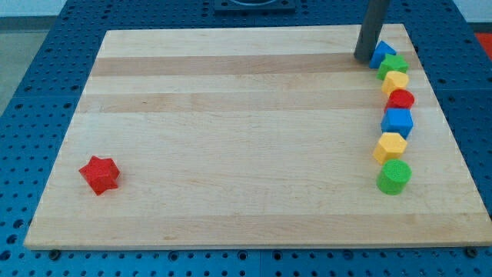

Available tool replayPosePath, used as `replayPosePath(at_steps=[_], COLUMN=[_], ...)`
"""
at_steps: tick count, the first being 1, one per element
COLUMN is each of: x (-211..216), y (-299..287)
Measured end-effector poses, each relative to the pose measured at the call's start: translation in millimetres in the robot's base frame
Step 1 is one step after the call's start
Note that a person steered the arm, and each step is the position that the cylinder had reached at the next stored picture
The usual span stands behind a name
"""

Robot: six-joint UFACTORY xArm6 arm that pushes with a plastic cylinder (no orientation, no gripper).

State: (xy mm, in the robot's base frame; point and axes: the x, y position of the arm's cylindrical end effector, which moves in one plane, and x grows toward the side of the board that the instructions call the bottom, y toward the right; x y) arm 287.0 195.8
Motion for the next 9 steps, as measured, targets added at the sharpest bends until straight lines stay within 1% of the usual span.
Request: replayPosePath(at_steps=[4, 6, 7, 8, 9], x=[2.6, 8.1, 22.3, 98.1, 136.3], y=[3.9, 14.8, -5.3, -14.0, -33.6])
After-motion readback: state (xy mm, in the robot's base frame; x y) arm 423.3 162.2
